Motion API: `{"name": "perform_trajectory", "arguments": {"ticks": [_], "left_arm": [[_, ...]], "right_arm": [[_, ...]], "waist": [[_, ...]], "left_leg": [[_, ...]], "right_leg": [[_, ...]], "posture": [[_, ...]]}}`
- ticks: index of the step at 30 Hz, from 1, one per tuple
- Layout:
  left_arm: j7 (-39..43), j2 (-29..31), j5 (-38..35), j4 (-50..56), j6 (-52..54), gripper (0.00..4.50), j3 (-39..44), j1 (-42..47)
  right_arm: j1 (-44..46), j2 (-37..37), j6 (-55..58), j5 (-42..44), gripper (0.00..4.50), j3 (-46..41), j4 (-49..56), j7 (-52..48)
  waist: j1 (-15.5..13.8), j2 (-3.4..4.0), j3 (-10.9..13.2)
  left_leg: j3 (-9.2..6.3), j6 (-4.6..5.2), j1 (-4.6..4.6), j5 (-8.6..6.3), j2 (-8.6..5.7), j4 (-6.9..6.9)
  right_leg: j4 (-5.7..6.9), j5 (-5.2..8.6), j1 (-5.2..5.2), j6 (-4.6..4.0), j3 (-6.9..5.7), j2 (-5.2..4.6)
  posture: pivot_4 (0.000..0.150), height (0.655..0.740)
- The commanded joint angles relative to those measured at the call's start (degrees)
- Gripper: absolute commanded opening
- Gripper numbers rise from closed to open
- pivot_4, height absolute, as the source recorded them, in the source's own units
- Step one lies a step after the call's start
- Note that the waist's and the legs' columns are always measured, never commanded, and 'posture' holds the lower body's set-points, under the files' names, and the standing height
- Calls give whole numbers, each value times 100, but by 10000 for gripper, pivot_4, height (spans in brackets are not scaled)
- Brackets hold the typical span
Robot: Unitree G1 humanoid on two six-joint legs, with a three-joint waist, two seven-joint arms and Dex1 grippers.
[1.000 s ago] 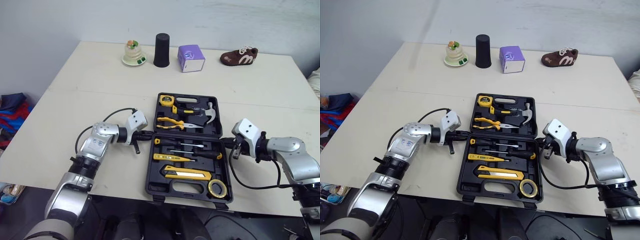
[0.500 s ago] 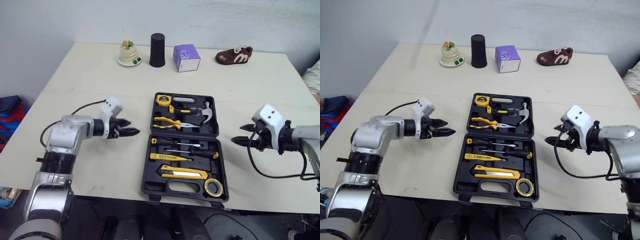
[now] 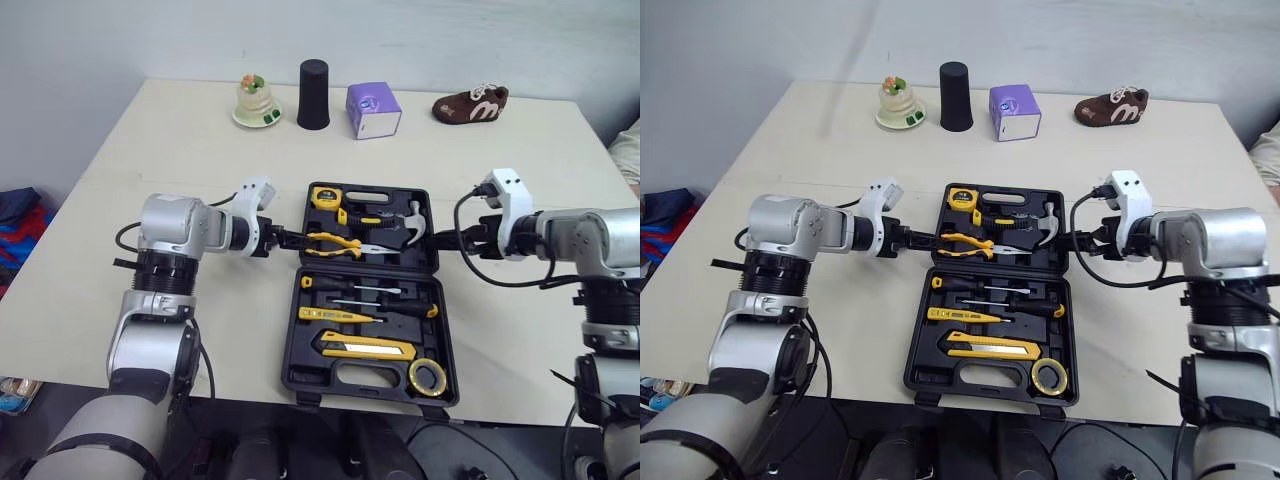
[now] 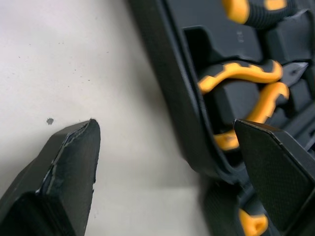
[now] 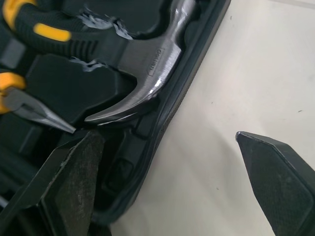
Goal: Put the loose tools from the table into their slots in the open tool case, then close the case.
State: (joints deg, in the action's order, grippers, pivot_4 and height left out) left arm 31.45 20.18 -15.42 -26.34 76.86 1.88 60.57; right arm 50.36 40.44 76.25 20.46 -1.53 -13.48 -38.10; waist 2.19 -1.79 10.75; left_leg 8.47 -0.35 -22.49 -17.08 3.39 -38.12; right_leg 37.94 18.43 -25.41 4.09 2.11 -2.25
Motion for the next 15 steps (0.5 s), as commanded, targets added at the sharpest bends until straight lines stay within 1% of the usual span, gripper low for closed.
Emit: {"name": "perform_trajectory", "arguments": {"ticks": [1, 3, 6, 9, 15], "left_arm": [[-241, -103, 143, -432, -316, 45000, -60, 235], [-239, -131, 155, -517, -374, 45000, -173, 282], [-185, -137, 308, -415, -529, 45000, -637, 210], [-207, -177, 356, -344, -507, 45000, -831, 118], [-447, -374, 421, -326, -503, 45000, -887, 12]], "right_arm": [[180, -38, -30, -207, 44682, 74, -100, 320], [177, -62, -83, -238, 44682, 150, -129, 368], [91, -79, -136, -309, 44682, 292, -107, 464], [41, -99, -138, -354, 44682, 360, -108, 527], [-24, -180, -183, -426, 44682, 395, -155, 623]], "waist": [[-28, 0, 0], [-40, 0, 0], [-35, 0, 0], [-37, 1, 0], [-43, 1, -2]], "left_leg": [[1, -1, 0, 2, 0, 0], [1, 2, 0, 5, -2, -4], [10, 8, 5, 9, -9, -5], [11, 11, 9, 18, -16, -4], [8, 16, 10, 31, -22, -4]], "right_leg": [[0, 0, -1, 0, 0, 0], [1, -1, -1, 1, -1, -1], [4, -9, 1, 8, -3, -2], [7, -16, 3, 11, -3, -5], [5, -35, 8, 10, -3, -9]], "posture": [[1500, 7383], [1500, 7383], [1500, 7383], [1500, 7383], [1500, 7383]]}}
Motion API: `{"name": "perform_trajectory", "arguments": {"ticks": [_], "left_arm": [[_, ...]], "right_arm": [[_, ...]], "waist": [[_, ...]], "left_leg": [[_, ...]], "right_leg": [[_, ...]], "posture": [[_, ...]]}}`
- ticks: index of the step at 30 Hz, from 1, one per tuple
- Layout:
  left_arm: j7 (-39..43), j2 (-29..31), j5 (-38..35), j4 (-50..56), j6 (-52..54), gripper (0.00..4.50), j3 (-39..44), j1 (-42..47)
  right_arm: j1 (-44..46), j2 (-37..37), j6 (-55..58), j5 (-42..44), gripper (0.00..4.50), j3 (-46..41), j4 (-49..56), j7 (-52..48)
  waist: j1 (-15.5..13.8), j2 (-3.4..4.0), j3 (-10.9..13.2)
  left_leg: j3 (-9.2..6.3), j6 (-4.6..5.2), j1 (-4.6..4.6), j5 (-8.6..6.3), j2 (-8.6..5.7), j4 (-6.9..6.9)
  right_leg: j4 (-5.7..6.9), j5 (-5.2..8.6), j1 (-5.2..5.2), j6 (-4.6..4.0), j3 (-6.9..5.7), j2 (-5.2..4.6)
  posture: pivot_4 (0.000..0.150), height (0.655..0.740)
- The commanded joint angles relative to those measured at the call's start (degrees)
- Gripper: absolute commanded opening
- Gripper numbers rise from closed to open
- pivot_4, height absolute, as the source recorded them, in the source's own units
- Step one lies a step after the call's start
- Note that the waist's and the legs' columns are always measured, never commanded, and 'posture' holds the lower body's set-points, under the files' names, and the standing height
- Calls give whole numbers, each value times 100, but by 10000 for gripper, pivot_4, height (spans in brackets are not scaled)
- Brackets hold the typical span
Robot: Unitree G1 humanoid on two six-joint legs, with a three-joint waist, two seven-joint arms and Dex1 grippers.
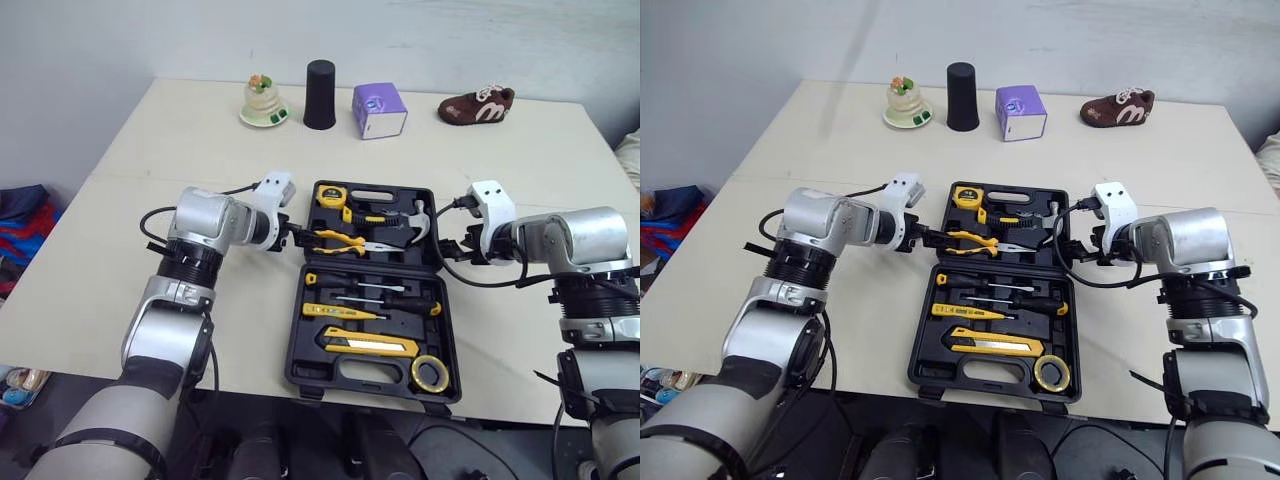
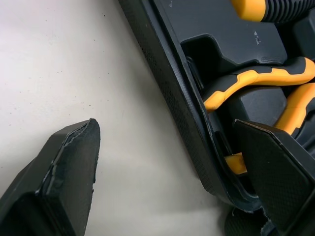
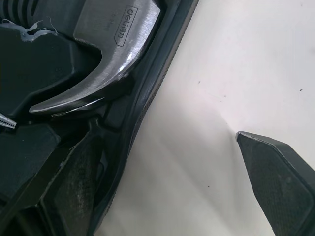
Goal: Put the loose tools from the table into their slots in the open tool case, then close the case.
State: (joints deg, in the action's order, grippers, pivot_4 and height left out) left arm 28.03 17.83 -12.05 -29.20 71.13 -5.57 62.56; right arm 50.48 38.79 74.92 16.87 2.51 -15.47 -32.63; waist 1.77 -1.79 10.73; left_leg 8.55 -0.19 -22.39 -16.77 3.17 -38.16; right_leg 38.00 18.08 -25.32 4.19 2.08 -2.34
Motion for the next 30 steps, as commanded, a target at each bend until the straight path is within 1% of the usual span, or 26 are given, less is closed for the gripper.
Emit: {"name": "perform_trajectory", "arguments": {"ticks": [1, 2, 3, 4, 5, 7, 8, 10, 11, 12, 19, 21, 25, 26, 30], "left_arm": [[-140, -161, 100, -39, 40, 42441, -141, -214], [-154, -176, 118, -65, 2, 39455, -153, -232], [-150, -182, 130, -72, -13, 36950, -183, -262], [-140, -190, 131, -65, 9, 32842, -210, -305], [-133, -196, 131, -43, 36, 27816, -229, -344], [-129, -216, 118, 51, 92, 19603, -246, -440], [-138, -236, 97, 116, 139, 14812, -227, -487], [-151, -264, 58, 246, 218, 7387, -206, -558], [-159, -276, 43, 311, 247, 4116, -201, -589], [-170, -286, 33, 362, 267, 2752, -198, -612], [-176, -365, -105, 674, 205, 2551, 6, -728], [-146, -343, -104, 849, -157, 2541, 80, -759], [207, -88, 91, 1445, -1730, 2529, -98, -962], [208, -45, 118, 1539, -1989, 2529, -73, -1001], [199, -2, 1, 1788, -2645, 2520, 242, -1091]], "right_arm": [[-45, -35, -35, -71, 39795, -19, 43, 103], [-41, -52, -25, -77, 36819, -8, 25, 116], [-45, -70, -22, -85, 32735, 2, 17, 128], [-55, -91, -25, -94, 28168, 12, 21, 139], [-62, -111, -34, -104, 22647, 17, 24, 148], [-63, -170, -49, -115, 13433, -7, 36, 188], [-57, -213, -25, -103, 8045, -49, 59, 213], [-65, -262, 13, -81, 600, -104, 112, 253], [-78, -275, 29, -68, 0, -125, 139, 272], [-94, -280, 37, -55, 0, -136, 165, 288], [-102, -411, -53, 44, 0, -373, 375, 413], [-79, -511, -228, 90, 0, -519, 532, 453], [-274, -577, -1114, 53, 0, -621, 1157, 434], [-344, -597, -1286, 54, 0, -671, 1281, 459], [-805, -574, -2217, -26, 0, -699, 1832, 411]], "waist": [[-1, 1, -1], [-1, 0, -2], [-4, 0, -2], [-4, -1, -3], [-3, -1, -4], [6, -1, -5], [10, -2, -6], [11, -6, -11], [6, -5, -17], [7, -4, -18], [12, -3, -19], [12, -3, -19], [17, 4, -14], [27, 7, -12], [28, 8, -10]], "left_leg": [[-1, 2, 0, 1, -2, 0], [-2, 4, 1, 2, -5, 0], [-4, 5, 5, 3, -6, 0], [-8, 8, 7, 4, -9, 0], [-11, 9, 9, 5, -11, 0], [-11, 14, 17, 3, -14, 0], [-12, 16, 26, 2, -14, 0], [-21, 19, 42, 0, -14, 1], [-25, 20, 48, -1, -14, 1], [-26, 22, 49, -2, -17, 2], [-27, 21, 51, -2, -17, 10], [-27, 21, 51, -2, -17, 10], [-26, 18, 48, 2, -18, 10], [-25, 17, 42, 6, -18, 11], [-18, 12, 1, 16, -18, 16]], "right_leg": [[0, -1, 1, 1, 0, -2], [0, -1, 3, 2, 0, -5], [-1, -2, 9, 2, 0, -6], [-4, -3, 15, 4, -2, -9], [-8, -4, 22, 6, -3, -11], [-12, -6, 32, 8, -4, -14], [-16, -7, 44, 10, -3, -16], [-26, -7, 73, 11, -3, -19], [-29, -8, 82, 11, -3, -20], [-29, -8, 84, 11, -2, -24], [-30, -8, 83, 11, 0, -23], [-30, -8, 83, 11, 0, -23], [-29, -14, 79, 13, 0, -23], [-29, -19, 73, 13, -1, -23], [-25, -27, 20, 12, -2, -18]], "posture": [[1500, 7383], [1500, 7383], [1500, 7383], [1500, 7383], [1500, 7383], [1500, 7383], [1500, 7383], [1500, 7383], [1500, 7383], [1500, 7383], [1500, 7383], [1500, 7383], [1500, 7383], [1500, 7383], [1500, 7383]]}}
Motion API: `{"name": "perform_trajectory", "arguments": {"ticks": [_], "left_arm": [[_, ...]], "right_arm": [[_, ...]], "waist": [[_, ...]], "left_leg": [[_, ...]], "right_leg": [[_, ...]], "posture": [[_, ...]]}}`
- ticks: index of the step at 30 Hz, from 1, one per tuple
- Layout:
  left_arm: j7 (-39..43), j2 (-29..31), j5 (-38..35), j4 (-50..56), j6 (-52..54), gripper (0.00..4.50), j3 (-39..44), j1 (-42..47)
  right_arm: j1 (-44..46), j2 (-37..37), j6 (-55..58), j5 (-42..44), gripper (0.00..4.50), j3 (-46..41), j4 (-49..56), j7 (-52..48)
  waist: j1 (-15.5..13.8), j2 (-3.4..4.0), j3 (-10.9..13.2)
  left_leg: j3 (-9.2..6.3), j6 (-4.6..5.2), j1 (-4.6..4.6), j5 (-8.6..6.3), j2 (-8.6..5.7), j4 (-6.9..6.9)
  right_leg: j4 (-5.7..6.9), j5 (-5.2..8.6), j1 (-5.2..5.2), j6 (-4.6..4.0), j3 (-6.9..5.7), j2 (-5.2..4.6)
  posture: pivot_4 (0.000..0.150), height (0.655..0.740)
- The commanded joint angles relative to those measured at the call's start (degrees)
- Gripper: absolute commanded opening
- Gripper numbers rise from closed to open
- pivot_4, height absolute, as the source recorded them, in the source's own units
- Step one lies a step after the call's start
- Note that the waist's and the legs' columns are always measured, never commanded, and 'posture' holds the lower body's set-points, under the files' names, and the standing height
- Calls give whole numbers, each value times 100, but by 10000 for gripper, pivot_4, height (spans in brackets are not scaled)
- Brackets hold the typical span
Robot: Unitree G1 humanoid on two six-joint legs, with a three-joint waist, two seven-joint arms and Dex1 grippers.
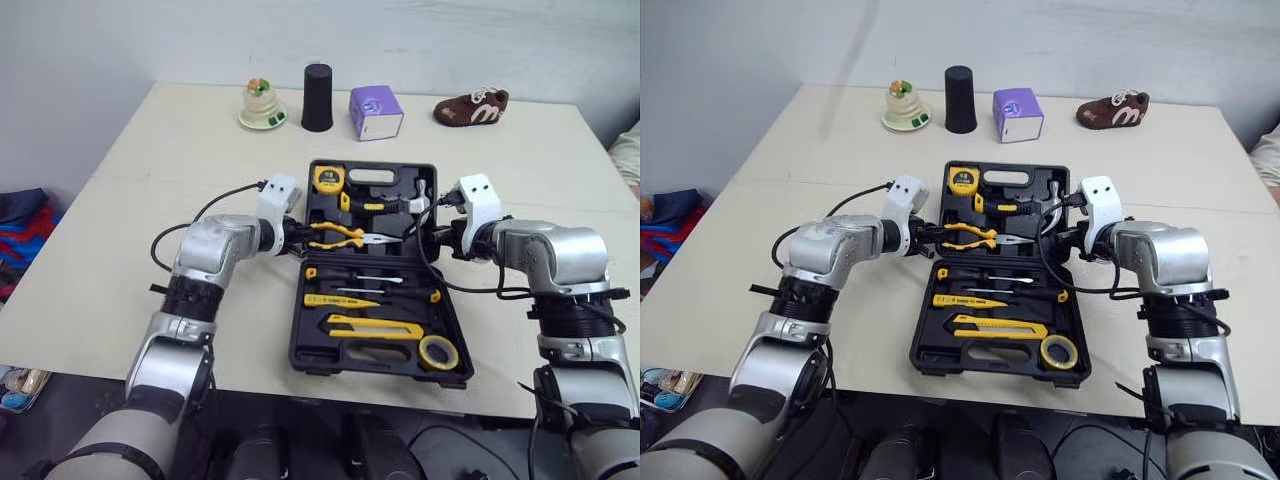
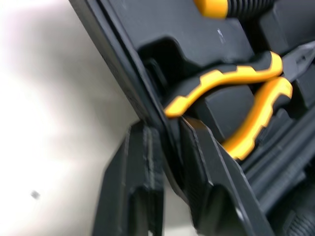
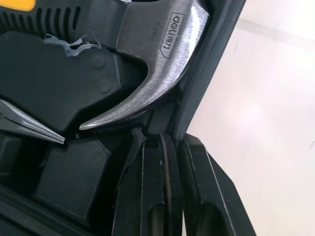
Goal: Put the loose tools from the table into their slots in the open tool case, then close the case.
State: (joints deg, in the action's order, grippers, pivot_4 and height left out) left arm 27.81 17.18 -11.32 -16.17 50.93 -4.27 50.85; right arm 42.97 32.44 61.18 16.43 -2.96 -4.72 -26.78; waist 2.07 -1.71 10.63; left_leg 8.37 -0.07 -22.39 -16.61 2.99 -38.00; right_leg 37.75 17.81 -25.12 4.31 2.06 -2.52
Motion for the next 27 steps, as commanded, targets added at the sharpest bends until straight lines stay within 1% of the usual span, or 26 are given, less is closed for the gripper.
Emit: {"name": "perform_trajectory", "arguments": {"ticks": [1, 4, 8, 12, 15, 17, 19, 21, 22, 23, 24, 25, 27], "left_arm": [[215, 92, -62, 548, -806, 2470, 160, 45], [277, 212, 67, 730, -1493, 322, 138, -149], [279, 433, 455, 1081, -2746, 22, -59, -819], [60, 512, 723, 1238, -3476, 22, -75, -1464], [-96, 655, 988, 1500, -3969, 22, -90, -2018], [-130, 671, 878, 1809, -3939, 9578, 61, -2343], [-87, 728, 763, 2145, -3873, 17833, 157, -2599], [207, 928, 263, 2899, -3432, 26998, 465, -3041], [467, 1158, -139, 3384, -2990, 31497, 698, -3324], [677, 1367, -473, 3768, -2597, 36734, 899, -3549], [789, 1516, -690, 4031, -2334, 41656, 1031, -3717], [947, 1746, -998, 4321, -2008, 44664, 1257, -3945], [1373, 2299, -2061, 4822, -931, 44664, 2125, -4559]], "right_arm": [[-215, 53, -1121, -19, 0, -165, 891, -175], [-775, 104, -2320, -350, 0, -74, 1134, -202], [-1811, 249, -4445, -1056, 0, 187, 1180, -220], [-2511, 274, -6129, -1623, 0, 264, 712, 5], [-2860, 474, -7603, -2323, 0, 260, 211, 463], [-3030, 582, -8240, -2316, 8534, 91, 158, 495], [-3255, 782, -8711, -2000, 18125, -13, 322, 138], [-3624, 1234, -8878, -1535, 28294, -453, 1042, -270], [-3965, 1609, -8589, -981, 32963, -730, 1593, -753], [-4280, 1924, -8251, -495, 38638, -964, 2025, -1186], [-4538, 2119, -8001, -174, 44280, -1121, 2323, -1456], [-4981, 2408, -7527, 271, 45000, -1405, 2648, -1866], [-6297, 2842, -6557, 1056, 45000, -2382, 3145, -3106]], "waist": [[-9, 0, 0], [-4, 1, 0], [-12, 1, 0], [-12, 0, 0], [11, 0, 0], [37, -1, 1], [57, -9, 5], [81, -13, 9], [94, -12, 10], [102, -9, 12], [113, -11, 12], [111, -20, 15], [104, -25, 16]], "left_leg": [[3, 0, -10, 1, 0, 1], [11, -5, -34, 12, 4, 7], [18, -8, -38, 11, 9, 29], [23, -8, -30, 10, 8, 30], [30, -5, 12, 11, 7, 30], [22, -4, 40, 10, 8, 32], [16, 3, 75, 4, 5, 41], [18, 7, 92, 5, 0, 53], [17, 8, 94, 6, 0, 59], [16, 6, 93, 7, 1, 64], [16, 2, 95, 7, 2, 74], [15, -7, 107, 7, 9, 81], [-7, -20, 126, 8, 28, 83]], "right_leg": [[2, 0, -14, 0, 0, 1], [-5, 0, -41, 0, 0, 9], [-31, 0, -44, 0, -6, 15], [-37, 0, -37, 1, -4, 15], [-30, 0, -3, 0, 2, 16], [-33, 0, 34, 0, 4, 16], [-35, 0, 71, 0, 14, 10], [-34, 0, 83, 1, 19, 6], [-34, 0, 84, 1, 27, 4], [-33, 0, 82, 1, 32, 4], [-33, 2, 81, 1, 35, 6], [-37, 5, 90, 0, 35, 11], [-56, 9, 118, -9, 15, 26]], "posture": [[1500, 7383], [1500, 7383], [1500, 7383], [1500, 7383], [1500, 7383], [1500, 7383], [1500, 7383], [1500, 7383], [1500, 7383], [1500, 7383], [1500, 7383], [1500, 7383], [1500, 7383]]}}
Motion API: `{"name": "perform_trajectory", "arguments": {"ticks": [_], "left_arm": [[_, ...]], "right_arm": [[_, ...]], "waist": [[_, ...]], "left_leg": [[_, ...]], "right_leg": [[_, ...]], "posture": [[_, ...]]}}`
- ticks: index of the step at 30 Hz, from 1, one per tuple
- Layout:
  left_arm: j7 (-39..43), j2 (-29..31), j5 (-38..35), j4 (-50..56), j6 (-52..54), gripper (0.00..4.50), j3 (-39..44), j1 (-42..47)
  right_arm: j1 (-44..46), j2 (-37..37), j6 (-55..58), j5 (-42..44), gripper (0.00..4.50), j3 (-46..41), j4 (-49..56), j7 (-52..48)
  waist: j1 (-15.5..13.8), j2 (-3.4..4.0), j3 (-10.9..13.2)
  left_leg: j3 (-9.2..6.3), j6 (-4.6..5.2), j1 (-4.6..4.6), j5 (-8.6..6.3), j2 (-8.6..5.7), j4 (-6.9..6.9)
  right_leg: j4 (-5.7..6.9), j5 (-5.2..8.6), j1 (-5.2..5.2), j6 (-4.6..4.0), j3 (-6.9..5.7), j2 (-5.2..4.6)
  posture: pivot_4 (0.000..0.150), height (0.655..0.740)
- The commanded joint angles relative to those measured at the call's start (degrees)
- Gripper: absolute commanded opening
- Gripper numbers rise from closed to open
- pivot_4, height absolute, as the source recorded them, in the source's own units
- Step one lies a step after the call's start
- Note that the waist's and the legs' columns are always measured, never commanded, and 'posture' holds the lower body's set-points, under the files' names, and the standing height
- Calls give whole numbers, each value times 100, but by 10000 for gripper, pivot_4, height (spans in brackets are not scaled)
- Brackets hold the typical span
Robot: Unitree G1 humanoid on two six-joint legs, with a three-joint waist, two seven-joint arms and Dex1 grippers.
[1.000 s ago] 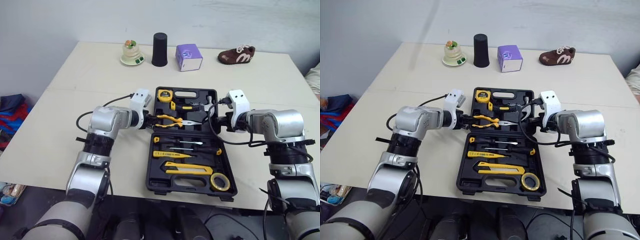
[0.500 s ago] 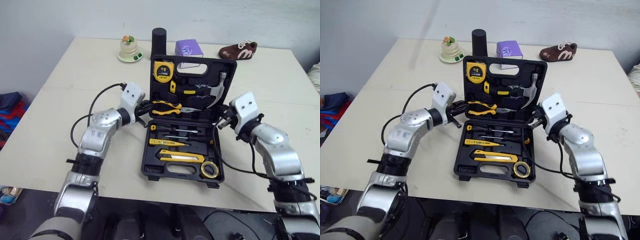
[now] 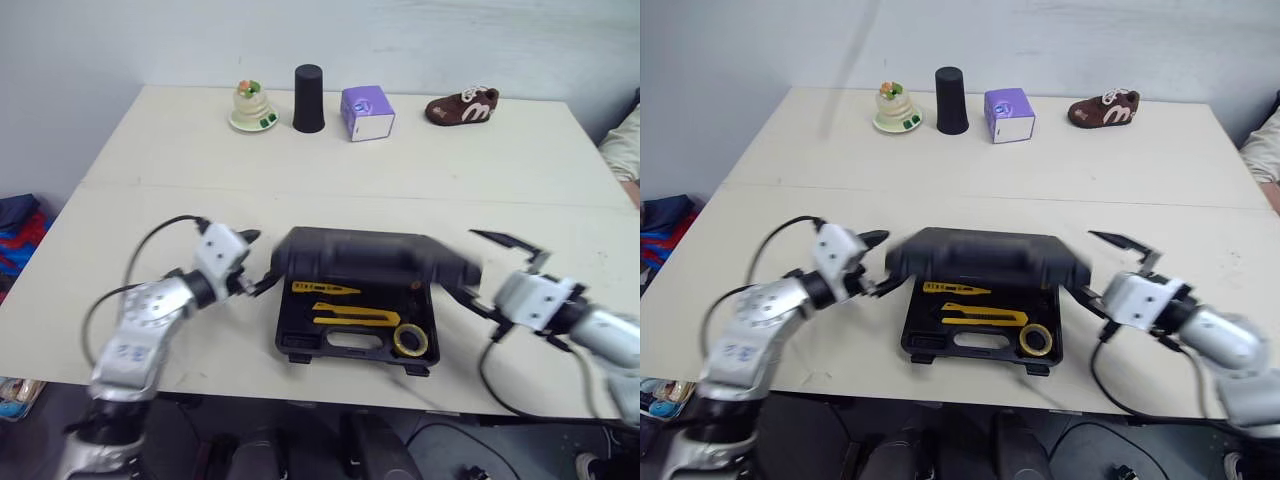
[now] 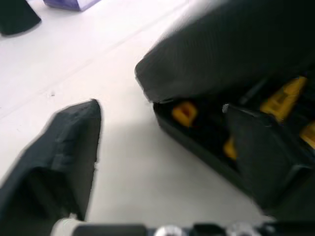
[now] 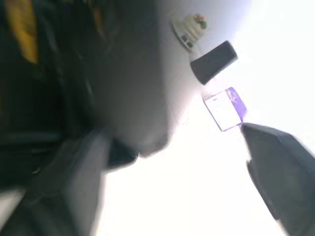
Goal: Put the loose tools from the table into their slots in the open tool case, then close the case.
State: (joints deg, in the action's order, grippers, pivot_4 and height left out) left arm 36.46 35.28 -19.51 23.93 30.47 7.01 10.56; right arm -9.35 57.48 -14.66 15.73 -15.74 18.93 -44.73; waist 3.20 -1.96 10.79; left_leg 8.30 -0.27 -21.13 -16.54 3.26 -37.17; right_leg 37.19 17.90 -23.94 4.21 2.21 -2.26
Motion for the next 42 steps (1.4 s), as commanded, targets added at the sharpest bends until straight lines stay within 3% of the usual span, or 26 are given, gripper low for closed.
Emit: {"name": "perform_trajectory", "arguments": {"ticks": [1, 3, 5, 8, 10, 12, 14, 18, 19, 20, 21, 24, 28, 36, 42], "left_arm": [[810, 785, -1671, 983, 1491, 44664, 1418, -869], [1510, 1389, -2262, 1039, 2038, 44664, 2250, -1637], [1679, 1700, -2444, 873, 2260, 44664, 2681, -1978], [1472, 1809, -2325, 467, 2235, 44664, 2608, -1807], [1387, 1816, -2221, 266, 2144, 44664, 2379, -1557], [1227, 1770, -1970, 44, 1920, 39347, 2000, -1194], [1039, 1643, -1636, -399, 1694, 30855, 1421, -575], [873, 1227, -980, -1674, 1240, 11948, 377, 797], [821, 1050, -770, -2092, 1106, 5945, 93, 1226], [804, 899, -591, -2423, 963, 2830, -132, 1571], [782, 665, -338, -2892, 708, 299, -403, 2019], [739, -59, 326, -4223, 45, 299, -1072, 3211], [987, -673, 707, -5350, -592, 299, -1424, 4002], [1372, -1433, 1363, -7219, -1638, 299, -1786, 4860], [1762, -1540, 1668, -7545, -2441, 299, -1861, 4873]], "right_arm": [[-1660, 437, 1425, 1377, 45000, -1577, 942, -1882], [-2526, 482, 2351, 1902, 45000, -2304, 1016, -2589], [-2825, 481, 3008, 2309, 45000, -2551, 962, -2842], [-2742, 424, 3528, 2523, 45000, -2363, 875, -2918], [-2507, 346, 3563, 2416, 45000, -2105, 798, -2858], [-2307, 337, 3666, 2334, 39841, -1853, 761, -2841], [-2139, 400, 3829, 2333, 30775, -1546, 773, -2930], [-1540, 432, 4188, 2432, 10048, -831, 781, -2905], [-1376, 435, 4258, 2403, 3559, -626, 736, -2905], [-1257, 443, 4294, 2353, 326, -460, 698, -2933], [-1116, 445, 4264, 2255, 0, -234, 641, -2993], [-747, 397, 4174, 1991, 0, 427, 476, -3135], [-268, 239, 4211, 1844, 0, 927, 285, -3091], [257, 203, 4210, 1698, 0, 1148, -115, -3195], [820, 152, 4084, 1545, 0, 1210, -569, -3214]], "waist": [[-11, -1, 0], [-6, -18, 1], [5, -29, 7], [5, -21, 13], [-2, -13, 10], [-5, -6, 5], [-25, 0, 1], [-101, 3, -10], [-112, 4, -10], [-145, 2, -10], [-173, 2, -10], [-315, 2, -9], [-313, 2, -9], [-275, 2, -8], [-260, 1, -8]], "left_leg": [[-12, -4, 4, -3, 5, 3], [-37, -12, 20, -16, 24, 11], [-36, 9, 39, -40, 35, 7], [-39, -3, 66, -47, 40, 13], [-44, -3, 81, -47, 48, 26], [-48, -2, 63, -48, 47, 65], [-36, -2, 37, -48, 43, 124], [-1, 27, -12, -27, 38, 120], [18, 32, -27, -17, 37, 104], [24, 30, -31, -25, 35, 96], [28, 29, -33, -27, 33, 80], [26, 15, -51, -72, 42, -14], [38, 16, -54, -89, 42, -42], [52, 18, -42, -96, 54, -86], [50, 21, -37, -95, 54, -92]], "right_leg": [[-6, 6, 12, -11, -9, 4], [-30, 19, 39, -33, -29, 16], [-40, 29, 59, -50, -41, 15], [-108, 46, 111, -153, -44, 13], [-176, 7, 151, -147, -46, 18], [-274, -46, 149, -149, -51, 22], [-362, -95, 149, -158, -55, 19], [-296, -86, 70, -157, -62, 4], [-247, -111, 33, -102, -63, 2], [-236, -95, 25, -82, -61, 4], [-226, -72, 25, -45, -58, 5], [-169, -26, 16, -31, -57, 40], [-155, -22, 13, -29, -40, 59], [-108, -29, 11, -17, -29, 64], [-85, -30, 10, -19, -26, 60]], "posture": [[1500, 7383], [1500, 7383], [1500, 7383], [1500, 7383], [1500, 7383], [1500, 7383], [1500, 7383], [1500, 7383], [1500, 7383], [1500, 7383], [1500, 7383], [1500, 7383], [1500, 7383], [1500, 7383], [1500, 7383]]}}
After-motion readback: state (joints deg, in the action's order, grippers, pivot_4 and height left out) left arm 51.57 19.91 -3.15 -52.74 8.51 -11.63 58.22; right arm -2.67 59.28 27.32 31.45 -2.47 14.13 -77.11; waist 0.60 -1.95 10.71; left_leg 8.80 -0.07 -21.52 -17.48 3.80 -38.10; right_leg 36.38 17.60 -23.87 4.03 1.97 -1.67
